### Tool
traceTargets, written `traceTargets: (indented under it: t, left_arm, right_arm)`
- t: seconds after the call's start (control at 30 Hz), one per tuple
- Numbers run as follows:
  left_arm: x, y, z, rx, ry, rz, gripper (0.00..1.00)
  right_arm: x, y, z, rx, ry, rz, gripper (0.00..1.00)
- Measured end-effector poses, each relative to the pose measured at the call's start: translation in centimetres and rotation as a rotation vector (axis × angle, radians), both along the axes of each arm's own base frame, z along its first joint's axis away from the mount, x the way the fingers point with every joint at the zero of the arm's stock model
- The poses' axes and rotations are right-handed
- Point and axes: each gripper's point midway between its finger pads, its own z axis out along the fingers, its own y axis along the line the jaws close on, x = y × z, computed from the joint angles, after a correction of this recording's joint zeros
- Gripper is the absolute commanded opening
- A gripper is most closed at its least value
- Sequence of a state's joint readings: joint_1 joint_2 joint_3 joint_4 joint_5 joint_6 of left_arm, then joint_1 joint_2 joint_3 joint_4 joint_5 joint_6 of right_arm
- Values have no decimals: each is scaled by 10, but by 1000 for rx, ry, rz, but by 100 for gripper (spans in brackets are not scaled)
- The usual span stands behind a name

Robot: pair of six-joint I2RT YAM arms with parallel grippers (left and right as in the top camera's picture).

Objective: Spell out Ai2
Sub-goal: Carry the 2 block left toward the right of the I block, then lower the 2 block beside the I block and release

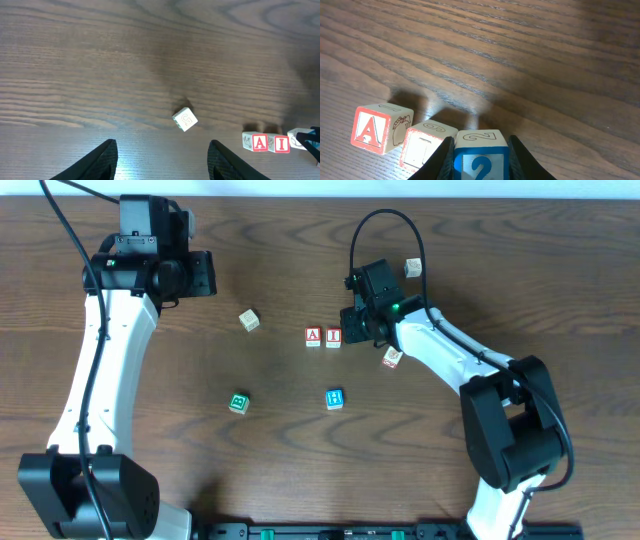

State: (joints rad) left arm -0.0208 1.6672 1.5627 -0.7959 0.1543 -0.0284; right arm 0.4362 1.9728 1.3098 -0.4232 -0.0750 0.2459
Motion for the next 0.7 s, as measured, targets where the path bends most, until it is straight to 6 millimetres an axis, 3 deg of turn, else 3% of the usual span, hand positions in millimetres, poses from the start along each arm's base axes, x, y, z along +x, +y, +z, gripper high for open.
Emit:
traceTargets:
  t: [0.43, 0.7]
  left_arm:
    - [2, 0, 1, 0, -8, -1, 59]
    - [2, 0, 1, 0, -8, 0, 59]
  right_arm:
    - [0, 0, 0, 3, 2, -8, 39]
    - [0, 0, 0, 4, 2, -9, 41]
